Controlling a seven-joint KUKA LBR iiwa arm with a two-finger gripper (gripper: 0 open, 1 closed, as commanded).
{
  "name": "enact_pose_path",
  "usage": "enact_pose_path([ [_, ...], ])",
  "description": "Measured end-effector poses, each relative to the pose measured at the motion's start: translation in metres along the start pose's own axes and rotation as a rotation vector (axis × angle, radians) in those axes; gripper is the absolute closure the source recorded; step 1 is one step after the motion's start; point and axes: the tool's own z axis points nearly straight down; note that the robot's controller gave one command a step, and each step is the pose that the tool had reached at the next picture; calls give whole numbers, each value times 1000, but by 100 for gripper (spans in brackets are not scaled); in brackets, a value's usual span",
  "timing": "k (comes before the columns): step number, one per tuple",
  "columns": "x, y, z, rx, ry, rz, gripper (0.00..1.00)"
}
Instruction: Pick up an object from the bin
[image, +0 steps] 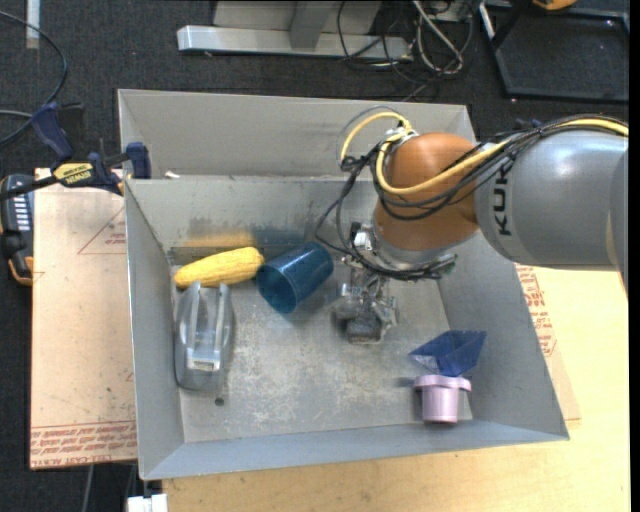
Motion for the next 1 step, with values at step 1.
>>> enact_pose_path([
  [1,0,0,0,0,0,0,100],
])
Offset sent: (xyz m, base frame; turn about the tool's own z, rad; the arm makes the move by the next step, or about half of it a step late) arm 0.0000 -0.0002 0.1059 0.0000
